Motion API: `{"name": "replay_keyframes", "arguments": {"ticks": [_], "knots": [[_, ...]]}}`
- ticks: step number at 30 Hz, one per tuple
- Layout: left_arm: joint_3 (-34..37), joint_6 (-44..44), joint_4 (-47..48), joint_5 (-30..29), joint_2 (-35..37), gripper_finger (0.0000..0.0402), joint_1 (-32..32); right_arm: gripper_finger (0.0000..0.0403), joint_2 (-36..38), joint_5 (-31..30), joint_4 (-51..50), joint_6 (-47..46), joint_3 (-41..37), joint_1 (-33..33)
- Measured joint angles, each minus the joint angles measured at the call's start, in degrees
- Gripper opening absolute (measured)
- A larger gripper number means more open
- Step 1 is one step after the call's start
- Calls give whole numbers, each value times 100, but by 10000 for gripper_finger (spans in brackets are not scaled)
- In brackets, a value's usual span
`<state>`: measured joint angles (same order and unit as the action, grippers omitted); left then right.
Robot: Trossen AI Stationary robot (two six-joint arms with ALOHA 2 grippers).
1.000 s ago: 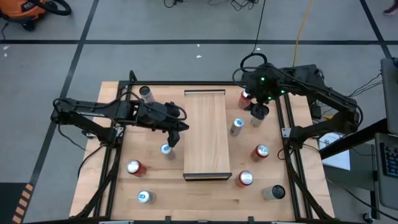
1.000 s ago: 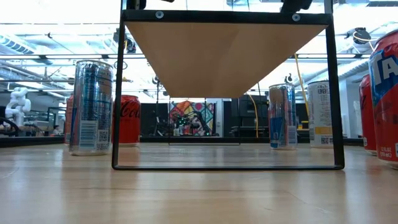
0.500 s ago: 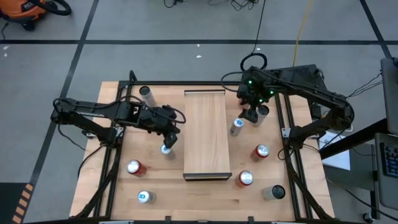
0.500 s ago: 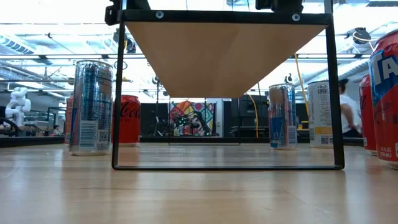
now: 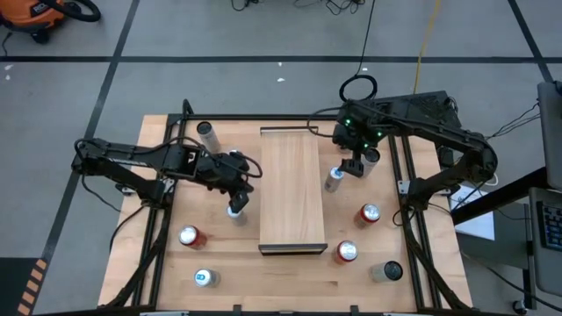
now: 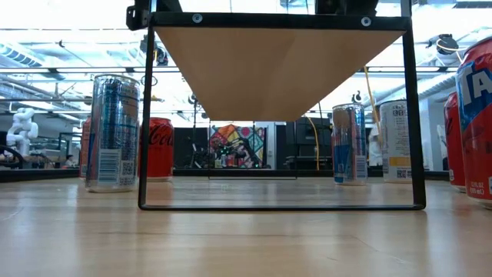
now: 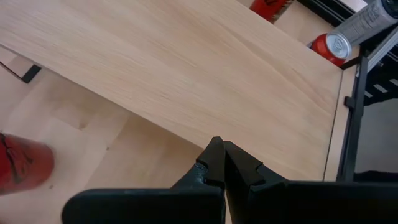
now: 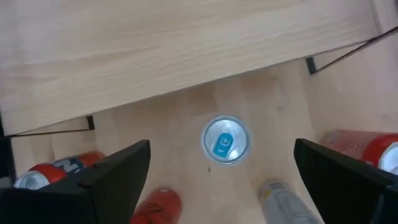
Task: Place canned beverage on shelf
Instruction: Put the top right blue soda can on the shelf
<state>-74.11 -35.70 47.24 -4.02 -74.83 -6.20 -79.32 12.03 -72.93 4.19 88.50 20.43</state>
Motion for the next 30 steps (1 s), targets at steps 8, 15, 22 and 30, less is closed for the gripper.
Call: {"name": "replay_keyframes", "arguments": {"ticks": [8, 15, 22, 30], "knots": [[0, -2, -1, 78, 0, 0, 0, 377, 32, 22, 910, 9, -1009, 59], [0, -4, -2, 76, 0, 0, 0, 377, 34, 24, 1533, -149, -1693, 57], [0, 2, -2, -18, 0, 0, 22, 377, 36, 11, 1742, -203, -2162, 59], [0, 7, -2, -69, 0, 0, 22, 377, 36, 2, 2120, -214, -2499, 59]]}}
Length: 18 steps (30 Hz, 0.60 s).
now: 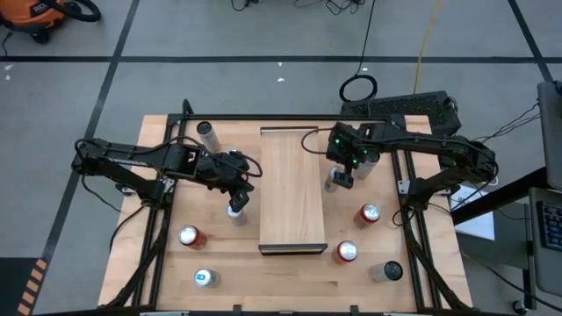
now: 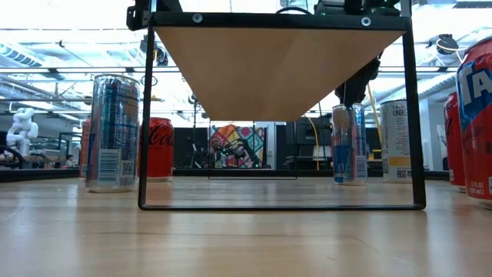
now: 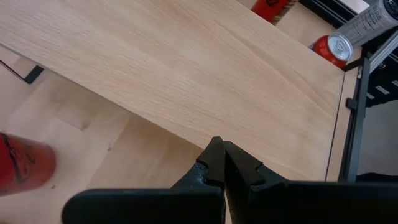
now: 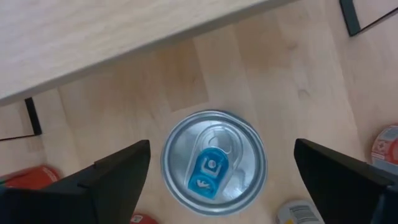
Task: Place canned beverage on shelf
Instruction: Put the top right blue soda can on the shelf
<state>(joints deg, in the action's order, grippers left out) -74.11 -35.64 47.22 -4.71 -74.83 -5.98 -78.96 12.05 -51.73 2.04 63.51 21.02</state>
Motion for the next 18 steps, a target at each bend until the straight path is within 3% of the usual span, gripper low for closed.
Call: {"name": "replay_keyframes", "arguments": {"ticks": [18], "knots": [[0, 52, 0, -181, 0, 0, 0, 353, -92, -39, 336, 156, -118, -2]]}}
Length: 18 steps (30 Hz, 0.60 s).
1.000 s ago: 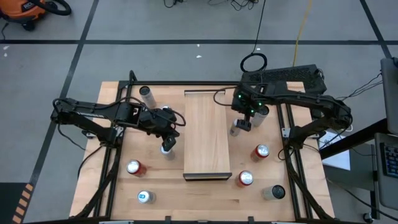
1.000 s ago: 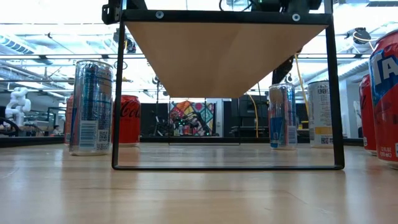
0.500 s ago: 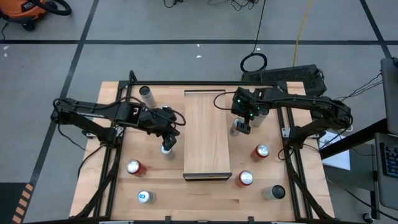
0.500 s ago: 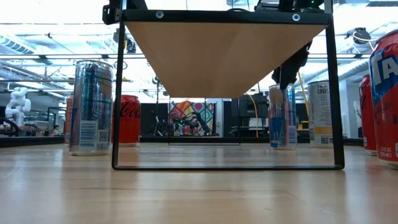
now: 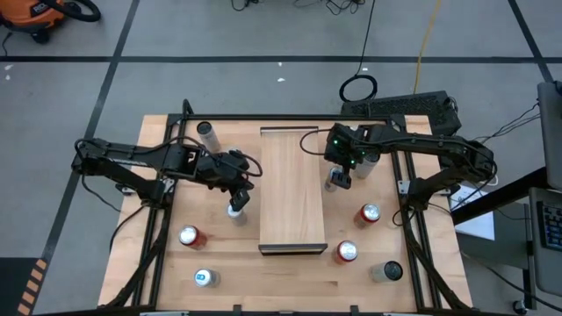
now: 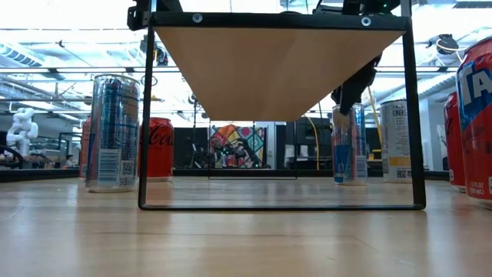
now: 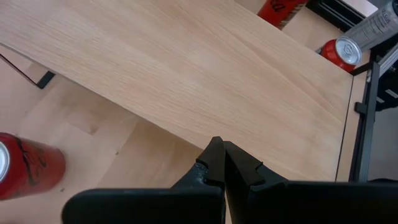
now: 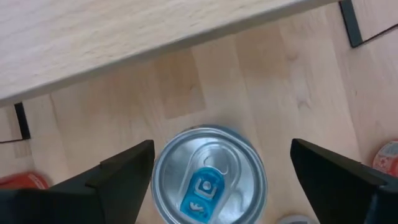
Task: Place canned beverage on shelf
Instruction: Put the top right blue soda can on the shelf
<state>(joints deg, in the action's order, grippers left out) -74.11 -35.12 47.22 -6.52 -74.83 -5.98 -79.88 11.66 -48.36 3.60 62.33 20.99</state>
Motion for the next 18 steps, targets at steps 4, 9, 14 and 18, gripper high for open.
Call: {"name": "replay_keyframes", "arguments": {"ticks": [4, 9, 14, 18], "knots": [[0, -12, 0, 2, 0, 0, 0, 352, 0, -92, -37, 8, 0, 2], [0, -6, 0, 2, -2, 0, 0, 352, 0, -92, -30, 10, 0, 1], [0, -6, 0, 2, -2, 0, 0, 352, 0, 29, -34, 28, 0, 0], [0, -4, 0, 2, -1, 0, 0, 352, -58, 35, -61, 15, 0, -59]]}}
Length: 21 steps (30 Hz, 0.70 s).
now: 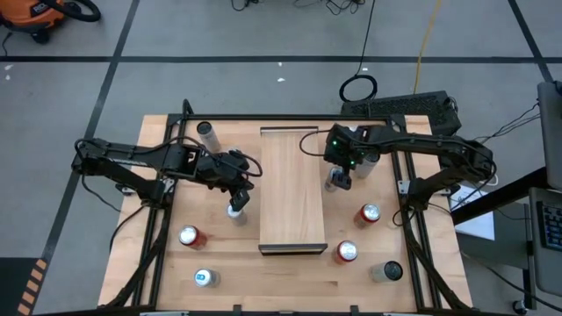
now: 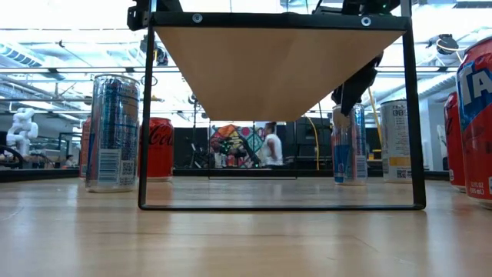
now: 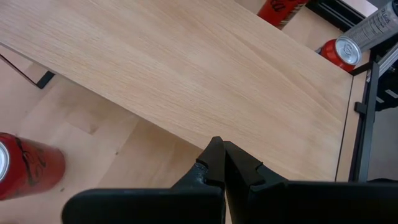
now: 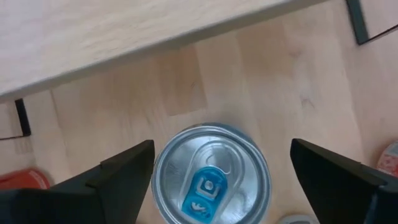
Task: Place canned beverage on shelf
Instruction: Put the top right blue soda can on the shelf
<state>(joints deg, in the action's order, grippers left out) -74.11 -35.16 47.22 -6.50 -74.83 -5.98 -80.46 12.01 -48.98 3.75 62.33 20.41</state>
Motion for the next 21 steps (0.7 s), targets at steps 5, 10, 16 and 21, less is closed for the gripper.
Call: {"name": "replay_keyframes", "arguments": {"ticks": [5, 10, 16, 21], "knots": [[0, 0, 2, 0, 0, 0, 0, 352, -128, -178, -13, -3, 2, -151], [0, 0, 2, 0, 1, 0, 0, 352, -180, -322, -11, -151, 2, -217], [0, 2, 2, 0, 0, 0, 0, 332, -178, -323, -80, -311, 2, -217], [0, 7, 4, -104, 0, 0, 1, 281, -178, -311, -109, -332, 2, -217]]}}
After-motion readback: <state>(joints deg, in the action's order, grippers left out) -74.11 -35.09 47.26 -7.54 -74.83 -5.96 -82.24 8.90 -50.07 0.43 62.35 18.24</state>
